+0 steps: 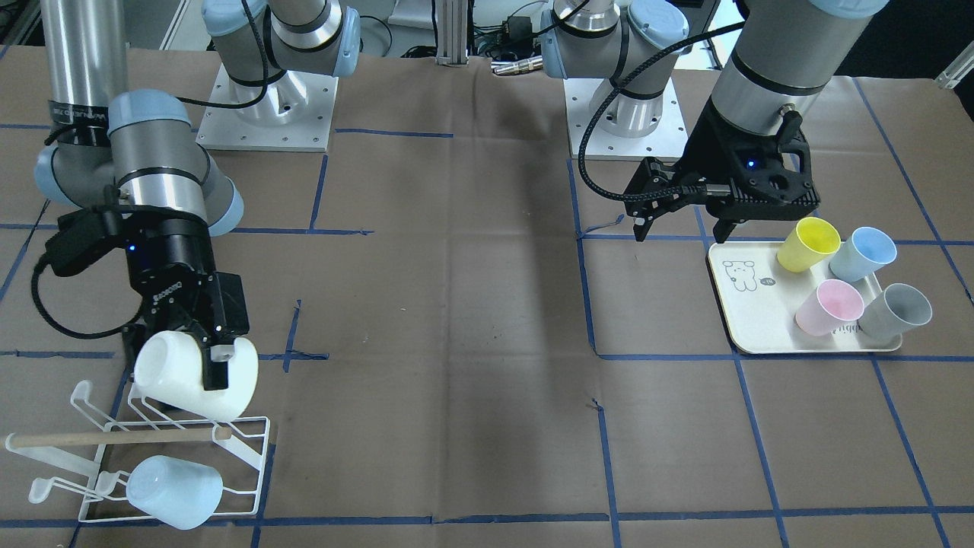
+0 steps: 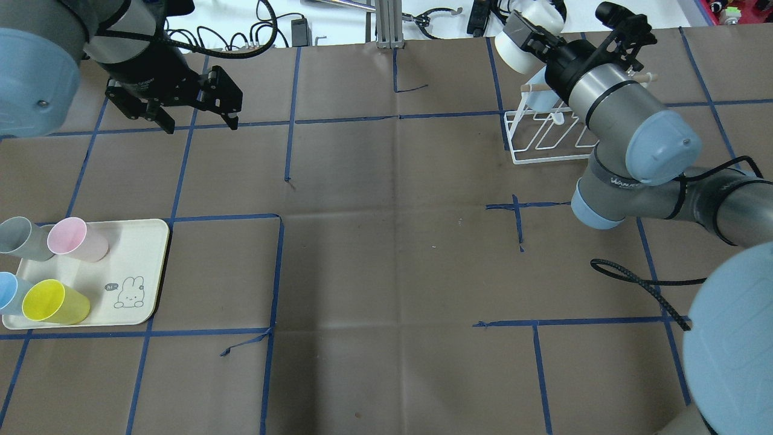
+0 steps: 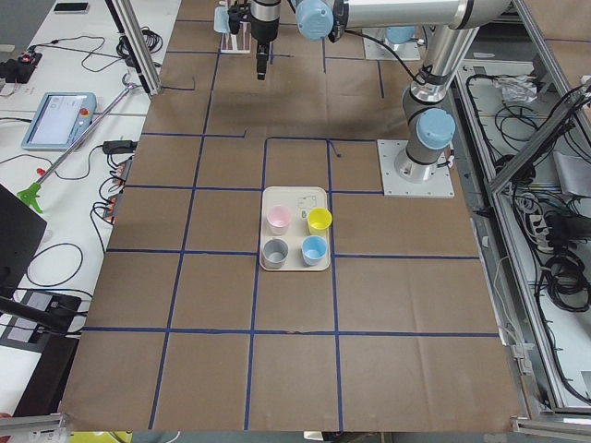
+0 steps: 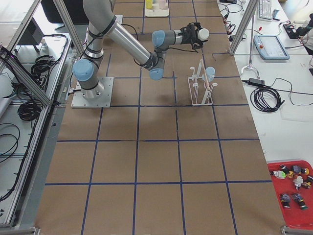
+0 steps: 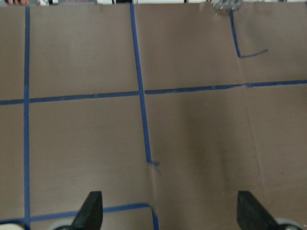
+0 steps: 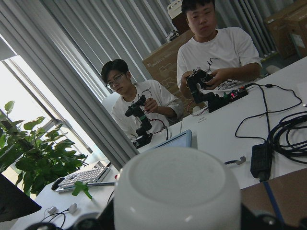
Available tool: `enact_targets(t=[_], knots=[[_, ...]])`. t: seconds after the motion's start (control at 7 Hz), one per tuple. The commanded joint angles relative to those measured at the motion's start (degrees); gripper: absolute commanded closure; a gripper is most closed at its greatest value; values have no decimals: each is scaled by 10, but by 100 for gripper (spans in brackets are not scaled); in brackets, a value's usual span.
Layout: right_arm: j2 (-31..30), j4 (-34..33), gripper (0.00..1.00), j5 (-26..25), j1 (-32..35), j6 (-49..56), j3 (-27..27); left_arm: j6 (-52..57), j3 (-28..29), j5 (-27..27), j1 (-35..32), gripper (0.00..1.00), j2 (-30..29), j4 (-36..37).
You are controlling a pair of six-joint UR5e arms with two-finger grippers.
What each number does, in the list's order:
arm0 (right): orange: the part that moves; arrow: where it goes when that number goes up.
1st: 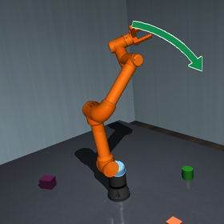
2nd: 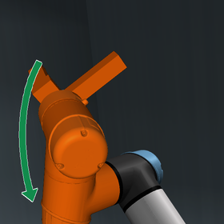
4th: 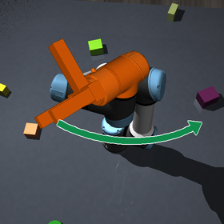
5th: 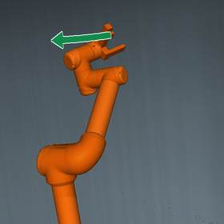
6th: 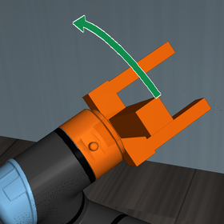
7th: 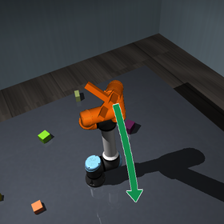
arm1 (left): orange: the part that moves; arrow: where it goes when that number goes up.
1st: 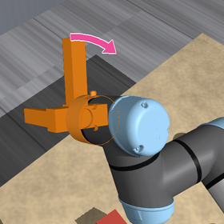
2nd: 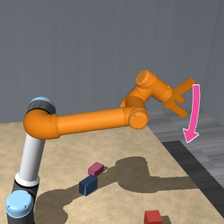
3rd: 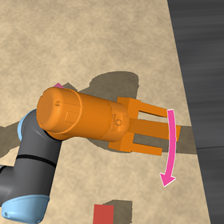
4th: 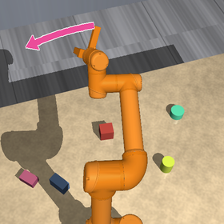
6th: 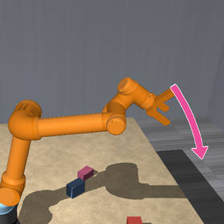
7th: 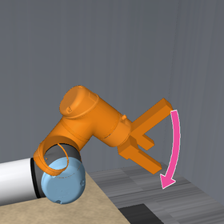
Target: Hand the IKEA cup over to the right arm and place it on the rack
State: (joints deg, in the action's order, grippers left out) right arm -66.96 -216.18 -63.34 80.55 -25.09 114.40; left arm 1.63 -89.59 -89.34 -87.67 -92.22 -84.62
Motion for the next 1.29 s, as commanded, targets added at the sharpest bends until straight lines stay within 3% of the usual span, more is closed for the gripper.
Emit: enact_targets(t=[0.0, 0.43, 1.14], knots=[[0, 4, 68, 1, -53, 201, -1, -19, -8, -16, -14, 1, 7, -20], [20, 5, 70, 23, -117, 312, -9, -26, -8, -9, -22, 0, 9, -11], [102, 50, 72, 42, -144, 323, -105, -25, -11, -8, -21, 0, 10, -5]])
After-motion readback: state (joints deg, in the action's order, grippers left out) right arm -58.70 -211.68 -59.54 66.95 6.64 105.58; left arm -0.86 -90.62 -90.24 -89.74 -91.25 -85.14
